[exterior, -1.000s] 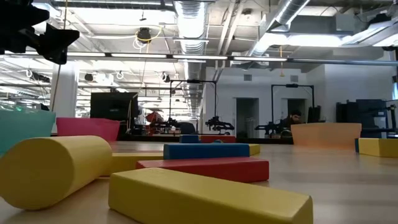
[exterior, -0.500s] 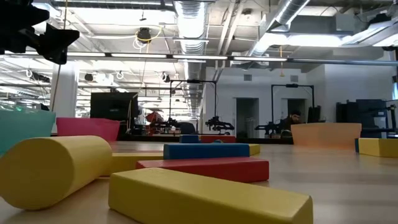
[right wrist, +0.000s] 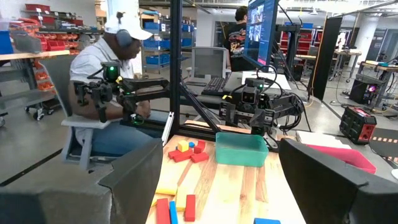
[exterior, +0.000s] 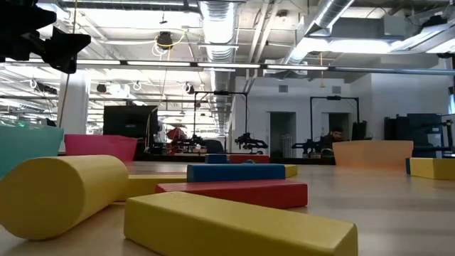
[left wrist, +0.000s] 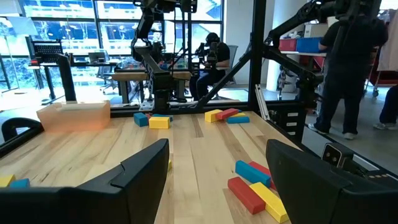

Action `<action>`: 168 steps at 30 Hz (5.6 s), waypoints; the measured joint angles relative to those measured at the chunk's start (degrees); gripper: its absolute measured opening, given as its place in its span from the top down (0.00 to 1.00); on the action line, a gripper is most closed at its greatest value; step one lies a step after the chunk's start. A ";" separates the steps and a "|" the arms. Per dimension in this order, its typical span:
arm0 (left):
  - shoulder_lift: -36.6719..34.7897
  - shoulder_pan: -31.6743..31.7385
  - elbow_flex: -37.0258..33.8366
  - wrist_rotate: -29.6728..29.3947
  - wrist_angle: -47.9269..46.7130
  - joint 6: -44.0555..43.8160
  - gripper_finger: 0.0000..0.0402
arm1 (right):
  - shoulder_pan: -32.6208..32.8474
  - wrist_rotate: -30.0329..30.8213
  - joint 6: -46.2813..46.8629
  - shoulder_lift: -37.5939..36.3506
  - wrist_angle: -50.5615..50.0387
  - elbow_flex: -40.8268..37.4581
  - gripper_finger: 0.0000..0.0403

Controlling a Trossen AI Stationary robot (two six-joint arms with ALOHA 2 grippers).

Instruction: Sort blocks

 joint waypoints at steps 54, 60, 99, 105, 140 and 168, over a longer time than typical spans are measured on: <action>-0.02 0.00 0.02 0.01 0.00 -0.01 0.34 | 0.01 0.01 0.00 -0.02 0.00 0.00 0.15; 0.00 -0.02 0.02 0.00 -0.01 0.01 0.34 | -0.01 -0.01 0.00 -0.02 0.00 0.00 0.15; -0.01 0.01 -0.03 0.01 0.01 0.00 0.34 | 0.01 -0.01 0.00 -0.01 0.00 0.00 0.15; -0.02 0.01 -0.07 0.01 0.00 0.01 0.34 | 0.00 -0.01 0.00 -0.01 -0.01 0.00 0.15; -0.02 -0.02 0.02 0.02 0.01 0.00 0.34 | 0.01 0.01 0.00 -0.01 0.00 0.00 0.15; 0.00 -0.01 0.00 0.02 0.01 0.00 0.34 | -0.01 0.45 -3.98 1.84 16.90 0.00 0.15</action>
